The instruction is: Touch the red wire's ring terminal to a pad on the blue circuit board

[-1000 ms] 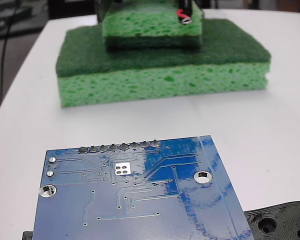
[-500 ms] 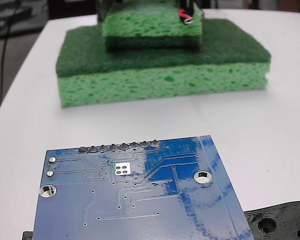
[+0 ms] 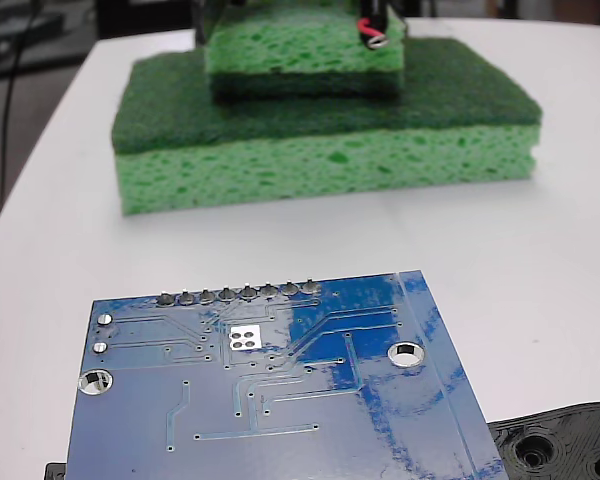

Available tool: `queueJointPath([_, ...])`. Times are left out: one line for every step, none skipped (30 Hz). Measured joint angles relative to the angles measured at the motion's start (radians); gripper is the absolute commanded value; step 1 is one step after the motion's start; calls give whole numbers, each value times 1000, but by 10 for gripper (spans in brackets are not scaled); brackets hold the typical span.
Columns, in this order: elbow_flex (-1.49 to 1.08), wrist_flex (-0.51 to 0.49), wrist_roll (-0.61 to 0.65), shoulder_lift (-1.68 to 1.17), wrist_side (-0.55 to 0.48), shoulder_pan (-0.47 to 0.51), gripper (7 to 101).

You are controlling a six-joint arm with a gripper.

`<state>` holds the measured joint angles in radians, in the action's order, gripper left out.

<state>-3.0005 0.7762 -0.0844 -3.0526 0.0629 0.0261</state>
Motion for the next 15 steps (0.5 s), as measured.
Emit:
queueJointPath([0,0,0,0,-2,0,1003])
queueJointPath([0,0,0,0,-2,0,1003])
queueJointPath([0,0,0,0,-2,0,1003])
queueJointPath([0,0,-3,0,0,0,1003])
queueJointPath([0,0,-2,0,0,0,1003])
queueJointPath([0,0,-3,0,-2,0,1003])
queueJointPath([0,0,-3,0,0,0,1003])
queueJointPath([0,0,-3,0,0,0,1003])
queueJointPath([0,0,-3,0,0,0,1003])
queueJointPath([0,0,-3,0,0,0,1003])
queueJointPath([0,0,-3,0,0,0,1003])
queueJointPath([0,0,-3,0,0,0,1003])
queueJointPath([0,0,-3,0,0,0,1003])
queueJointPath([0,0,-6,0,0,0,1003])
queueJointPath([0,-2,-5,0,0,0,1003])
